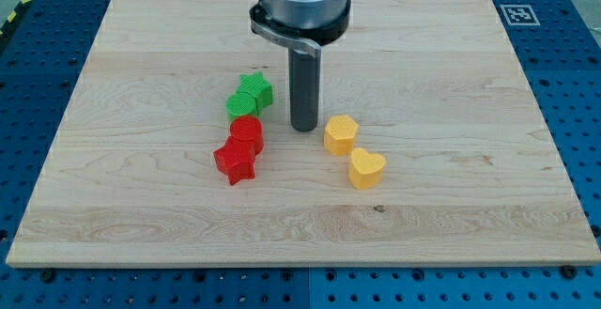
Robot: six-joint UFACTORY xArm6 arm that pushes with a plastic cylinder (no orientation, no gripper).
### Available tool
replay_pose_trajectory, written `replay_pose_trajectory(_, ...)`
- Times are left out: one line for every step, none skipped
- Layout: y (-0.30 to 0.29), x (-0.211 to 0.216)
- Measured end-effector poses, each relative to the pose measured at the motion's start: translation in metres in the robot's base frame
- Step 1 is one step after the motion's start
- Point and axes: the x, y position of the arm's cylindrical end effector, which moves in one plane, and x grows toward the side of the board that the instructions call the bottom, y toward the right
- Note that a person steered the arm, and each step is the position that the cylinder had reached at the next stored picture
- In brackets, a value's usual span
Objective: Push the yellow heart along with yellow hexagon slightly up
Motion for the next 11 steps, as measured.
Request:
replay_pose_trajectory(0.01, 0.031)
replay_pose_trajectory(0.017, 0.059)
replay_pose_trajectory(0.033, 0.093)
replay_pose_trajectory(0.064, 0.106)
replay_pose_trajectory(0.074, 0.058)
replay_pose_trajectory(0.074, 0.046)
replay_pose_trajectory(0.074, 0.045)
replay_pose_trajectory(0.084, 0.021)
replay_pose_trajectory(0.086, 0.004)
replay_pose_trajectory(0.087, 0.004)
replay_pose_trajectory(0.098, 0.004)
